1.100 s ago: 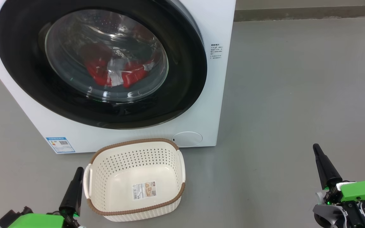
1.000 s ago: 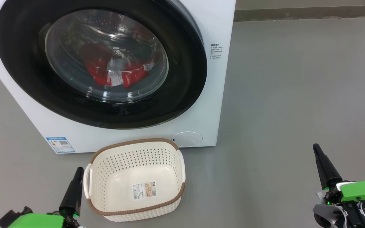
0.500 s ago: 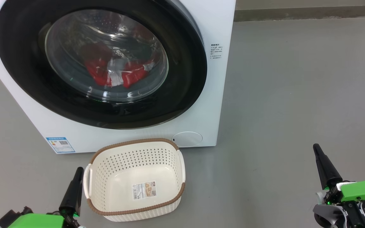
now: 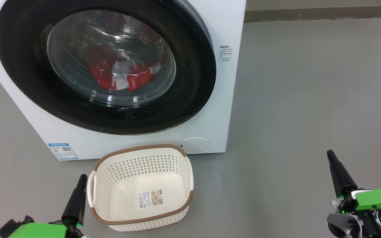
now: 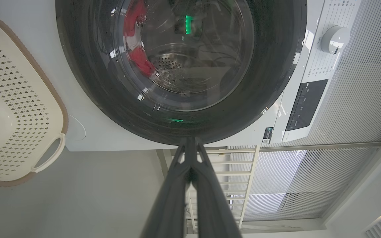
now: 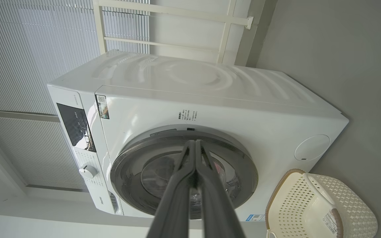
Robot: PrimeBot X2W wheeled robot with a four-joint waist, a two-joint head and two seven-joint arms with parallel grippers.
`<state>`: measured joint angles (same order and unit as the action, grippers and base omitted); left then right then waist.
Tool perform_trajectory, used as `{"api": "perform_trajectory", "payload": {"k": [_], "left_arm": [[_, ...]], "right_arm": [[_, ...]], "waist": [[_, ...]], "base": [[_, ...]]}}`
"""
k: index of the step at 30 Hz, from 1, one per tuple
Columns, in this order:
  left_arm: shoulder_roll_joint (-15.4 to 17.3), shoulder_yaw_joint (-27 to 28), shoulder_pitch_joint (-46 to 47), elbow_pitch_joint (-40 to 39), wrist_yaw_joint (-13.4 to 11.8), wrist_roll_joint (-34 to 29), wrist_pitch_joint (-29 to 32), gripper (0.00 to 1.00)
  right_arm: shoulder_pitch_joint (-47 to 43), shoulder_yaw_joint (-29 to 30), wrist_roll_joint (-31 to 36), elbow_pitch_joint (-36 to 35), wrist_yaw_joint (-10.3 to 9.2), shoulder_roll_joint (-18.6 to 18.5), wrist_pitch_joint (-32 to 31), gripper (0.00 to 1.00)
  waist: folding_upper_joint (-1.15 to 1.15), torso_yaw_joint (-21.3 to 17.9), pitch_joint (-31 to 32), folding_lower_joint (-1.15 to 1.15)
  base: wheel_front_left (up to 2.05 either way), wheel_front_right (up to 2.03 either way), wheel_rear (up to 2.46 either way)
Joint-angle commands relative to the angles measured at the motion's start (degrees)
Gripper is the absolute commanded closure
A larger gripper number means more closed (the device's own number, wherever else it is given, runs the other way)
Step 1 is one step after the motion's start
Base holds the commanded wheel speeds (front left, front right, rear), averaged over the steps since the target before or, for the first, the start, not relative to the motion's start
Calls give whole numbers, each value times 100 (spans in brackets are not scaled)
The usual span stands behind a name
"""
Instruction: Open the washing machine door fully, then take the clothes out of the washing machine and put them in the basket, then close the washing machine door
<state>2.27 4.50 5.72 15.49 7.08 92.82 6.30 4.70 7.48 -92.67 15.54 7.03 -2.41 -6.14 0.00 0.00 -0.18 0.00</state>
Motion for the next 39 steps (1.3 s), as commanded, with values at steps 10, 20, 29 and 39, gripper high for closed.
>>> {"api": "perform_trajectory", "payload": {"k": [10,20,29,39], "left_arm": [[62,207,48,-145,41,-70,23,100],[62,207,48,-145,41,-70,23,100],[62,208,48,-145,41,-70,23,100],[62,208,48,-145,41,-70,23,100]], "right_arm": [[148,-92,53,-152,46,-48,-38,100],[148,-91,54,-152,46,-48,-39,100],[148,-91,54,-152,46,-48,-39,100],[148,-91,54,-152,46,-48,-39,100]], "waist": [[0,0,0,0],[0,0,0,0],[0,0,0,0],[0,0,0,0]], "base": [[0,0,0],[0,0,0],[0,0,0],[0,0,0]]}}
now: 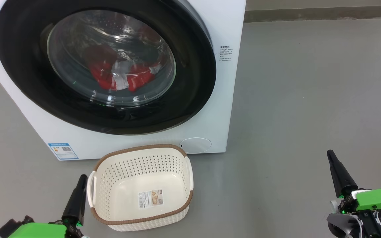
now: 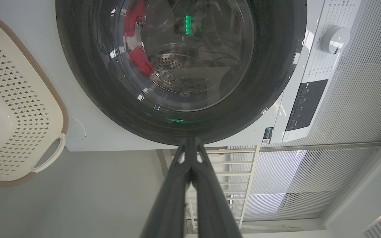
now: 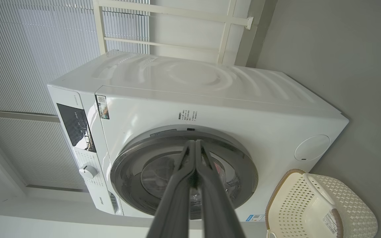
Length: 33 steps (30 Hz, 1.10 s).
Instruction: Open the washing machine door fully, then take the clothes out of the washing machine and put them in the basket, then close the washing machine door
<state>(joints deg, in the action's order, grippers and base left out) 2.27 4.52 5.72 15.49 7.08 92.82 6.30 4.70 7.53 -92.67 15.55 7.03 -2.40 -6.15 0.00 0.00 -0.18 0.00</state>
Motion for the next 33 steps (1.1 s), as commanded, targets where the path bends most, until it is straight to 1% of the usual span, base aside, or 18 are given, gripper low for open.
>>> {"api": "perform_trajectory", "payload": {"k": [1,9,10,14,17,21,25,33], "left_arm": [[62,206,48,-145,41,-70,23,100],[61,206,48,-145,41,-70,23,100],[0,0,0,2,0,0,0,0],[-69,-36,-97,269,-2,2,-1,0],[-76,-56,-82,279,-1,0,-22,0],[-69,-91,-39,276,0,-20,-60,0],[-53,-137,-2,263,2,-71,-122,0],[30,-271,102,256,4,-331,-312,0]], "right_arm": [[148,-96,54,-153,46,-49,-38,100],[148,-96,55,-153,46,-49,-38,100],[0,1,0,2,0,0,1,0],[-146,-48,-2,284,-2,101,8,0],[-137,-71,12,294,-1,105,28,0],[-103,-105,34,284,0,99,61,0],[-78,-147,71,259,2,86,103,0],[-3,-287,253,206,5,9,275,0]], "waist": [[0,0,0,0],[0,0,0,0],[0,0,0,0],[0,0,0,0],[0,-1,-6,-1],[0,-4,14,-13],[0,-7,8,-2],[0,-9,-3,0]], "base": [[0,0,0],[0,0,0],[0,0,0],[0,0,0],[0,0,0],[0,0,0],[0,0,0],[0,0,0]]}}
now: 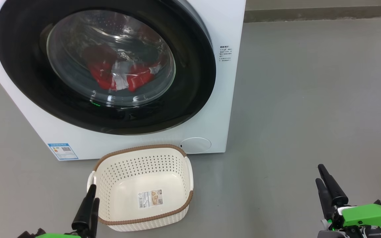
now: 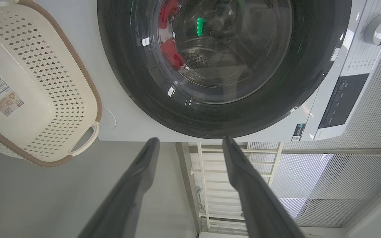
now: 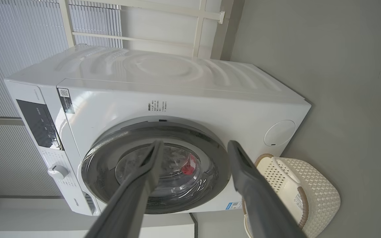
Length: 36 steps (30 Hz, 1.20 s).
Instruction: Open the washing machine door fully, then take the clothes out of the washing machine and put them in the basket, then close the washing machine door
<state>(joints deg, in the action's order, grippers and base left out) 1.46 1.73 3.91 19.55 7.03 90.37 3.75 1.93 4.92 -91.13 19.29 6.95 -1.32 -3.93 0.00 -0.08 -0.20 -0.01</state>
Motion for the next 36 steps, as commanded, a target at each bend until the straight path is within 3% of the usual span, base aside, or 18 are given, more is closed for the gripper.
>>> {"api": "perform_trajectory", "payload": {"k": [1,11,30,36], "left_arm": [[124,-8,296,-147,10,-138,-78,0],[162,-62,411,-200,14,-784,-252,0],[185,-73,604,-222,20,-2615,-576,0],[168,-74,656,-332,22,-3056,-661,0]], "right_arm": [[285,-48,131,-169,13,-110,79,0],[431,-224,713,-156,17,-216,286,0],[664,-255,3004,-233,24,-166,607,0],[689,-240,3455,-316,26,-140,691,0]], "waist": [[0,-1,-2,1],[0,-18,-17,1],[0,-67,-31,1],[0,-68,-43,1]], "base": [[0,0,0],[0,0,0],[0,0,0],[0,0,0]]}}
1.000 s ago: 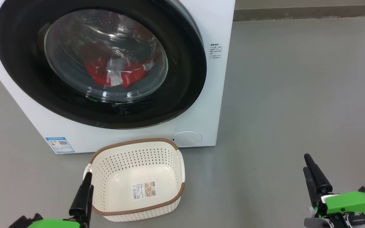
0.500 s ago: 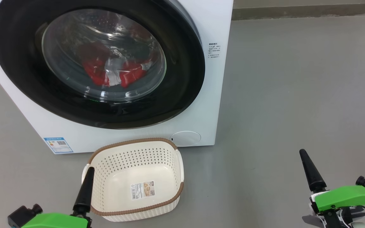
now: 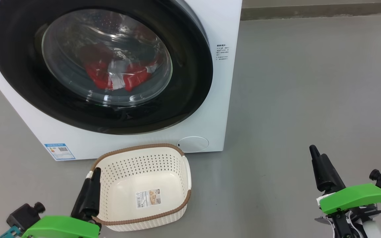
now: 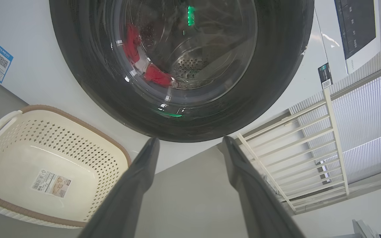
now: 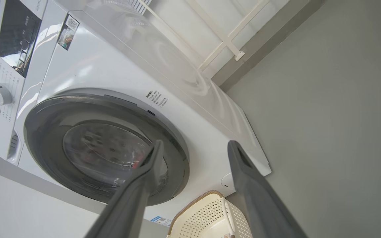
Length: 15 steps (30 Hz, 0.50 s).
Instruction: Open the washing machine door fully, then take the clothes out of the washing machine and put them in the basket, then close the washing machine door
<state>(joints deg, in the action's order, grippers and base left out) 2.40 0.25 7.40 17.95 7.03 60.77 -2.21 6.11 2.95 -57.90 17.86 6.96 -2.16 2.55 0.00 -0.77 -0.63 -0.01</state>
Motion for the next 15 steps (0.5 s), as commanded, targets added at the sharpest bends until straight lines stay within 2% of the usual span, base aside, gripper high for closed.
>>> {"api": "perform_trajectory", "payload": {"k": [1,15], "left_arm": [[68,82,314,-196,22,-172,-81,0],[51,-18,429,-272,27,-1086,-320,0]], "right_arm": [[274,-41,197,-185,26,-52,60,0],[377,-114,1085,-294,31,-48,296,0]], "waist": [[0,0,-2,0],[0,-15,-4,0]], "base": [[0,0,0],[0,0,0]]}}
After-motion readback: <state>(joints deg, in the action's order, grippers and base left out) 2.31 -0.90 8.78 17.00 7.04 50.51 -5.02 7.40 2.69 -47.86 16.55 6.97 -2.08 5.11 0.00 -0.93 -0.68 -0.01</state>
